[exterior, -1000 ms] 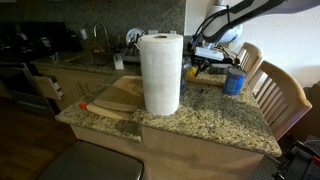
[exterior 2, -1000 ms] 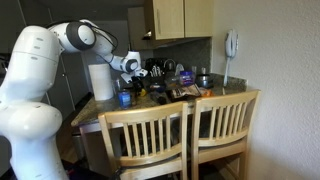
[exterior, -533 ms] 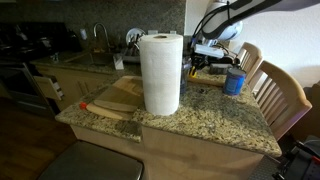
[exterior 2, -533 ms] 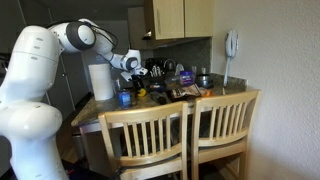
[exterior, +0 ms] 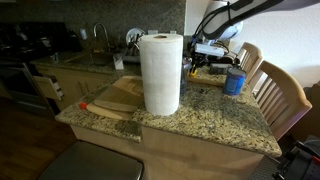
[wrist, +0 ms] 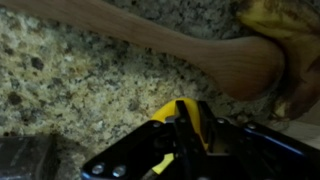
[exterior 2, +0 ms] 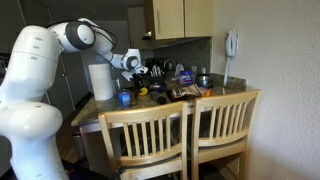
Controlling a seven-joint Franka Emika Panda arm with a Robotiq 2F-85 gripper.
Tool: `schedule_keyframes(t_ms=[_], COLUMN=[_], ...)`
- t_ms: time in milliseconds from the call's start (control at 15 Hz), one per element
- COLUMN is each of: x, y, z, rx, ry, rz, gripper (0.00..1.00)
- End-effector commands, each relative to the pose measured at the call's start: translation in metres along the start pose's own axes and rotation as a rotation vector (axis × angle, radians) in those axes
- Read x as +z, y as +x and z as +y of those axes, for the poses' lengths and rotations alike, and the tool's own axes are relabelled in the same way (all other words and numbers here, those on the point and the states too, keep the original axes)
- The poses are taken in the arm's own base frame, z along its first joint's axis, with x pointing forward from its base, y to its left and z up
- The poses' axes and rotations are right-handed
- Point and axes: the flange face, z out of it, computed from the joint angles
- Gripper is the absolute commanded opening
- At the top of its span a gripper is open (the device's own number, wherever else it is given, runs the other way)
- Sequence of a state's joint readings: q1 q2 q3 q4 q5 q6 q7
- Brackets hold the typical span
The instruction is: Move the duck forward
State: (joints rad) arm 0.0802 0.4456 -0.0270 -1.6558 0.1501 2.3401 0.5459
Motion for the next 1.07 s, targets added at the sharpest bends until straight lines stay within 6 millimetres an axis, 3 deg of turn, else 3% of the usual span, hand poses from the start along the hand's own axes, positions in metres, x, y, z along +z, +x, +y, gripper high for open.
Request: schedule_keyframes(t_ms=[0,267,600,800,1000], x=[-0.057,-0.130,-0.226,-0.251,-0.249], y=[-0.012,-0.033,-0.070,-0.088,-0.108], z=[-0.015,-0.037,-0.041,-0.028,-0.008], rx=[-0.076,-0.178,-0.279,-0.331,-0.367], ry=[0.039,0.101,0.201,0.226,0.195], rz=[0.170,0.264,0.066,-0.109,-0.295], gripper=[0.04,0.04,0.04,0.04,0.04])
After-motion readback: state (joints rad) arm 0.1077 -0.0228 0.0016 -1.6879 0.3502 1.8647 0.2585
